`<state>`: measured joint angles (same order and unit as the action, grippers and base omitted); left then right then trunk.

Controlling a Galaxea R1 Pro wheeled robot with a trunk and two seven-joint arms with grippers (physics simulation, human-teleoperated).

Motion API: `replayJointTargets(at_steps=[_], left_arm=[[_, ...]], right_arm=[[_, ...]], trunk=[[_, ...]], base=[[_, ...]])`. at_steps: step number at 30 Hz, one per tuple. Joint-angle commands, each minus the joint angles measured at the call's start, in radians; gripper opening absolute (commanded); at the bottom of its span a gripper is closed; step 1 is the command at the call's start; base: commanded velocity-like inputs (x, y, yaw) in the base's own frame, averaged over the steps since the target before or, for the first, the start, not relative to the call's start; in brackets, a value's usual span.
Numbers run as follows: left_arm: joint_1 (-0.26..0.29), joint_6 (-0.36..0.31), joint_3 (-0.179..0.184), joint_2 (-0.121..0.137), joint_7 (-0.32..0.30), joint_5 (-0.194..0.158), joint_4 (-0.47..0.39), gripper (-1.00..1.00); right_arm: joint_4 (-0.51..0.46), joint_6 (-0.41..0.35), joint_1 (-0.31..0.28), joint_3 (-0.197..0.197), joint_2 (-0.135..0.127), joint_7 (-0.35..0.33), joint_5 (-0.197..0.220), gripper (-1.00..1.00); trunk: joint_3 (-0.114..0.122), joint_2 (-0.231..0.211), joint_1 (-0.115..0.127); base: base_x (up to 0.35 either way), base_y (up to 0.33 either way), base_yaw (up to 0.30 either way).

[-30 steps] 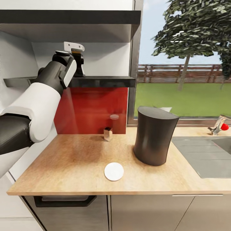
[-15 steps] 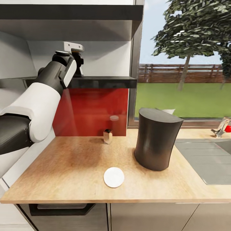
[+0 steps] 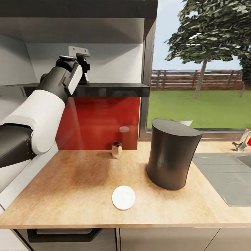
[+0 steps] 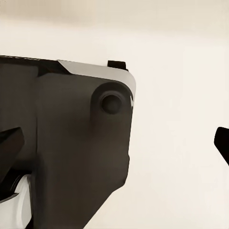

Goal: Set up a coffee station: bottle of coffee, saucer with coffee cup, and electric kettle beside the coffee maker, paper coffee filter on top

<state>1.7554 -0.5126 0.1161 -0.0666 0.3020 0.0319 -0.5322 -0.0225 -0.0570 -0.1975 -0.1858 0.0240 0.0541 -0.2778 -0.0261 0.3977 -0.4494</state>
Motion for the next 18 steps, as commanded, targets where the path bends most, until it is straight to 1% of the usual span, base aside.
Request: replayJointTargets(at_steps=[1,3,8,16,18], left_arm=[[0.001,-0.006,0.004,0.001,0.003,0.003,0.001,1.0],[0.001,-0.006,0.004,0.003,0.003,0.003,0.005,1.0],[0.001,-0.006,0.004,0.004,0.003,0.003,0.009,1.0],[-0.007,-0.006,0.005,0.003,0.002,0.001,0.008,1.0],[-0.012,-0.006,0.005,0.002,0.002,0.0,0.005,1.0]], right_arm=[[-0.002,-0.006,0.0,-0.008,0.001,0.003,-0.011,1.0],[-0.002,-0.006,0.0,-0.008,0.001,0.003,-0.011,1.0],[-0.002,-0.006,0.0,-0.008,0.001,0.003,-0.011,1.0],[-0.002,-0.006,0.0,-0.008,0.001,0.003,-0.011,1.0],[-0.002,-0.006,0.0,-0.008,0.001,0.003,-0.011,1.0]], trunk=[[-0.002,0.002,-0.001],[-0.002,0.002,-0.001],[-0.002,0.002,-0.001],[-0.002,0.002,-0.001],[-0.002,0.002,-0.001]], base=[[0.006,0.0,0.0],[0.02,0.003,0.0],[0.151,0.039,0.0],[0.027,0.005,0.0],[0.224,0.0,0.0]])
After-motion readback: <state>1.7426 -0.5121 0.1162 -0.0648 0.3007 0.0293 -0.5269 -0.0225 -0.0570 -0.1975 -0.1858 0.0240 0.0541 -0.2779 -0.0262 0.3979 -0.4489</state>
